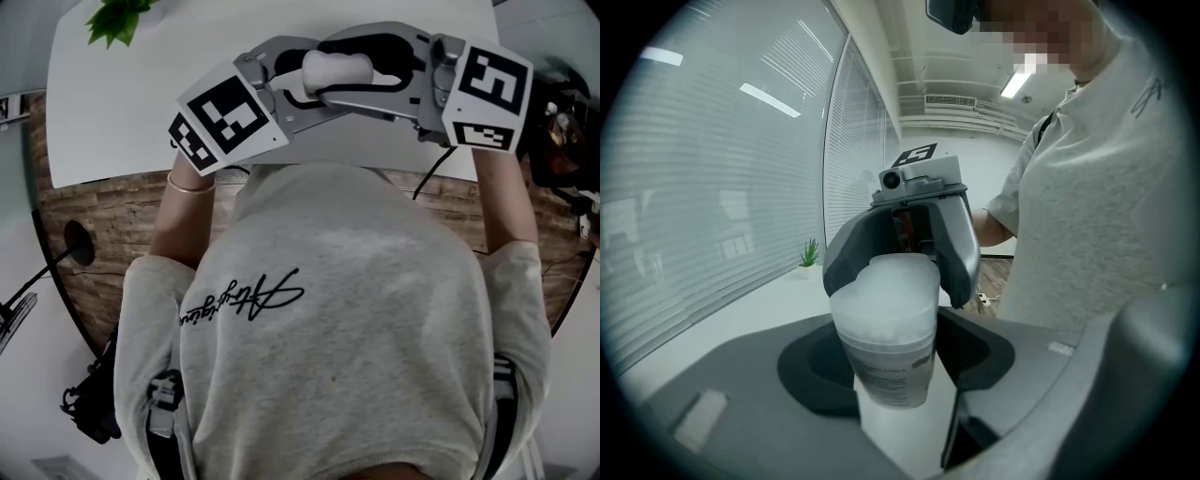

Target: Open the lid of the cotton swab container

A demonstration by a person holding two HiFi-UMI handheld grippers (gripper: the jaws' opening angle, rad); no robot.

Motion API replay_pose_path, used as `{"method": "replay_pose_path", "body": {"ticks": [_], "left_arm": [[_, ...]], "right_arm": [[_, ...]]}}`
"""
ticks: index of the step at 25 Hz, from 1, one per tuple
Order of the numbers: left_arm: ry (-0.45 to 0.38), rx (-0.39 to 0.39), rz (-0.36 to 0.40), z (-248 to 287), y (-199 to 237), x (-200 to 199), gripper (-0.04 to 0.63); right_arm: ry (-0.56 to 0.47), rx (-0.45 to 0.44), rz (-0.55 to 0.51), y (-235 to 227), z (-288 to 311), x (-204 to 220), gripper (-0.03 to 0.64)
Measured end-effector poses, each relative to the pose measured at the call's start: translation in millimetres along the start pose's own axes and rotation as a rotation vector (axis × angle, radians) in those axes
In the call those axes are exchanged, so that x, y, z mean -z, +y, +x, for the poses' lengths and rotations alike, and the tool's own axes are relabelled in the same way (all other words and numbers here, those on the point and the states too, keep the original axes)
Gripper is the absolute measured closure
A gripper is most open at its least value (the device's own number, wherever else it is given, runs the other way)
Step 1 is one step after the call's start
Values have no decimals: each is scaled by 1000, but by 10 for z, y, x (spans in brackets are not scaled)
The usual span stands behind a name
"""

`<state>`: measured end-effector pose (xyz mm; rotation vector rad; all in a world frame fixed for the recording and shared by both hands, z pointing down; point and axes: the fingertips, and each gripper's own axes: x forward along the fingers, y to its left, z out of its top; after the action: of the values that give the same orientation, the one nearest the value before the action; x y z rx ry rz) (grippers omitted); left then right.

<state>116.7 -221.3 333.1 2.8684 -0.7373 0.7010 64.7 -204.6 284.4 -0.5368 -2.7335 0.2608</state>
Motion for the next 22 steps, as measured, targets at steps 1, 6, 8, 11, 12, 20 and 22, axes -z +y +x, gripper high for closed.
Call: {"method": "replay_pose_path", "body": {"ticks": [1, 6, 8, 11, 12, 20, 22], "left_arm": [[0, 3, -1, 1, 5, 1, 364], [10, 1, 7, 1, 8, 1, 364], [9, -1, 8, -7, 8, 4, 364], [6, 2, 10, -20, -1, 0, 365], [4, 2, 11, -24, -3, -5, 365], [-2, -2, 11, -25, -11, -5, 367], [-5, -3, 10, -32, -11, -11, 367]], "right_arm": [[-1, -1, 9, -10, 0, -1, 399], [-7, -10, 37, -20, -7, -4, 397], [-8, -18, 45, -21, -2, -7, 397], [-16, -29, 58, -14, 1, -14, 397], [-15, -31, 60, -12, 0, -18, 397], [0, -32, 73, -7, 7, -18, 397], [1, -33, 79, -7, 9, -26, 397]]}}
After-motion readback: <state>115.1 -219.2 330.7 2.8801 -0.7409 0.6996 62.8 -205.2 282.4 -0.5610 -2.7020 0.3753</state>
